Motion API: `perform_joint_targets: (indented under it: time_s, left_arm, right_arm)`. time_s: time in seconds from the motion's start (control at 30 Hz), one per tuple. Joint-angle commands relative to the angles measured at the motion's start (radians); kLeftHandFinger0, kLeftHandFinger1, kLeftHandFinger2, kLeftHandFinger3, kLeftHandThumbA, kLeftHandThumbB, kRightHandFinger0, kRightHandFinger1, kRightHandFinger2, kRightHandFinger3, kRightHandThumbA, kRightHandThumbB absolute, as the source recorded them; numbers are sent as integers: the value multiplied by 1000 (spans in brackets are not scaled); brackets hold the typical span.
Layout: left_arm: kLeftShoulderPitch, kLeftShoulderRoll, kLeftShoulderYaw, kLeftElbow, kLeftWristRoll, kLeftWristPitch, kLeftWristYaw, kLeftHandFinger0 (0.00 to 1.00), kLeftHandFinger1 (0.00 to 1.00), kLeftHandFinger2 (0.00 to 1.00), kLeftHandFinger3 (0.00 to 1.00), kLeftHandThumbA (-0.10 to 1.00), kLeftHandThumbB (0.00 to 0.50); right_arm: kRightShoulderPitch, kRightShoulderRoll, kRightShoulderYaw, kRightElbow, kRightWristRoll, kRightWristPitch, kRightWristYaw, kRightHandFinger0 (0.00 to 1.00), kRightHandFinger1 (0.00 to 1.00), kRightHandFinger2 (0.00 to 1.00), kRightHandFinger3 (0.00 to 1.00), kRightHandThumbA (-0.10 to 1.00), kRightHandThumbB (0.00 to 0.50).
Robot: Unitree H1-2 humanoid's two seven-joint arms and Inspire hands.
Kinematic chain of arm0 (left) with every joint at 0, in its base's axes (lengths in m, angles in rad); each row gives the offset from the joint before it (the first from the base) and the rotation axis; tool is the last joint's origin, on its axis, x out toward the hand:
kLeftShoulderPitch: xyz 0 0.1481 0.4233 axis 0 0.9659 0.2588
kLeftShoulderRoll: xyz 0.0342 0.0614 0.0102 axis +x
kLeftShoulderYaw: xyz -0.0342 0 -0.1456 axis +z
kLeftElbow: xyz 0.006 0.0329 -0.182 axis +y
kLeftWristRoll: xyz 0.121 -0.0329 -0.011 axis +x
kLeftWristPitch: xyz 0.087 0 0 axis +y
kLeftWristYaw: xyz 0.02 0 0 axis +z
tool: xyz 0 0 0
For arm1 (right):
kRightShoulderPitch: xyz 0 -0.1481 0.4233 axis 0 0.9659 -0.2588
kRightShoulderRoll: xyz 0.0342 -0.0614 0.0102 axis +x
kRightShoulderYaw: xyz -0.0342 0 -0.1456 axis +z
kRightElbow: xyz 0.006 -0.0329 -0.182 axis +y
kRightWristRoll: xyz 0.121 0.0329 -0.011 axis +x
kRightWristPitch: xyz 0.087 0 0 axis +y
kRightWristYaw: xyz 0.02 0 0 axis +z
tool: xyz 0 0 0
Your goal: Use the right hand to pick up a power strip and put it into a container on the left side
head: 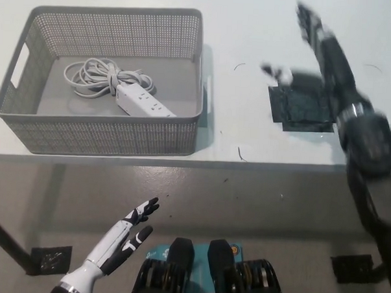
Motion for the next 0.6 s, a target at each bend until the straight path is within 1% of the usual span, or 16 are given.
perform_joint_targets:
  time_s: [0.0, 0.03, 0.07, 0.1, 0.13, 0.17, 0.2, 0.23, 0.27, 0.3, 0.37, 0.4, 0.43, 0.5, 0.53, 0.57]
  left_arm:
    - [-25, 12, 33, 6, -51, -38, 4, 1000, 1000, 1000, 1000, 1000, 184]
    - [-24, 11, 35, 7, -51, -38, 5, 1000, 1000, 1000, 1000, 1000, 187]
    - [-23, 9, 36, 7, -53, -38, 5, 1000, 1000, 1000, 1000, 1000, 189]
    - [-23, 7, 36, 6, -53, -38, 7, 1000, 1000, 1000, 1000, 1000, 189]
    - [-23, 7, 36, 5, -52, -38, 8, 1000, 1000, 1000, 1000, 1000, 189]
    - [-23, 7, 36, 5, -52, -38, 7, 1000, 1000, 1000, 1000, 1000, 190]
    - [-29, 4, 37, 8, -54, -38, 4, 1000, 1000, 1000, 1000, 1000, 202]
    - [-35, 0, 38, 12, -58, -38, 0, 1000, 1000, 1000, 1000, 1000, 215]
    - [-36, -1, 39, 12, -59, -38, -1, 1000, 1000, 1000, 1000, 1000, 219]
    - [-32, -3, 44, 7, -69, -38, -5, 1000, 1000, 1000, 1000, 1000, 229]
    - [-30, -3, 45, 4, -67, -38, -5, 1000, 1000, 1000, 1000, 1000, 233]
    - [-37, 0, 46, 6, -70, -38, -8, 1000, 1000, 1000, 1000, 1000, 234]
    - [-41, 0, 47, 8, -73, -38, -8, 1000, 1000, 1000, 1000, 1000, 232]
    - [-42, 1, 47, 4, -67, -38, 1, 1000, 1000, 1000, 1000, 1000, 212]
    - [-41, 1, 49, 2, -70, -38, 2, 999, 1000, 1000, 1000, 1000, 202]
    - [-38, -1, 49, -2, -71, -38, 3, 998, 1000, 1000, 1000, 1000, 201]
  right_arm:
    - [210, 99, -101, -1379, 9, -316, -109, 1000, 1000, 1000, 1000, 1000, 295]
    - [259, 97, -65, -1379, 11, -318, -83, 1000, 1000, 1000, 1000, 1000, 167]
    - [303, 113, -53, -1379, -19, -334, -68, 1000, 1000, 1000, 1000, 937, 209]
    - [369, 193, -70, -1379, -159, -367, -63, 1000, 1000, 1000, 1000, 1000, 275]
    - [465, 267, -64, -1379, -285, -402, -49, 1000, 1000, 1000, 1000, 1000, 239]
    - [503, 252, -16, -1379, -229, -403, -34, 1000, 1000, 1000, 1000, 1000, 224]
    - [566, 228, 18, -1379, -194, -374, -26, 1000, 1000, 1000, 1000, 1000, 158]
    - [581, 202, 37, -1314, -146, -429, -43, 1000, 1000, 1000, 1000, 1000, 195]
    - [578, 192, 46, -1275, -136, -458, -56, 1000, 1000, 1000, 1000, 1000, 256]
    - [615, 179, 60, -1239, -219, -458, -61, 1000, 1000, 1000, 1000, 1000, 388]
    - [651, 162, 92, -1219, -251, -458, -65, 1000, 1000, 1000, 1000, 1000, 411]
    - [673, 93, 157, -1177, -331, -458, -124, 1000, 1000, 1000, 1000, 1000, 444]
    - [686, 66, 204, -1133, -319, -458, -146, 1000, 1000, 1000, 1000, 1000, 464]
    - [694, 34, 254, -1057, -410, -458, -244, 1000, 1000, 1000, 1000, 1000, 461]
    - [723, 57, 240, -1023, -375, -458, -206, 1000, 1000, 1000, 1000, 1000, 414]
    - [736, 58, 253, -946, -400, -458, -259, 1000, 1000, 1000, 1000, 1000, 194]
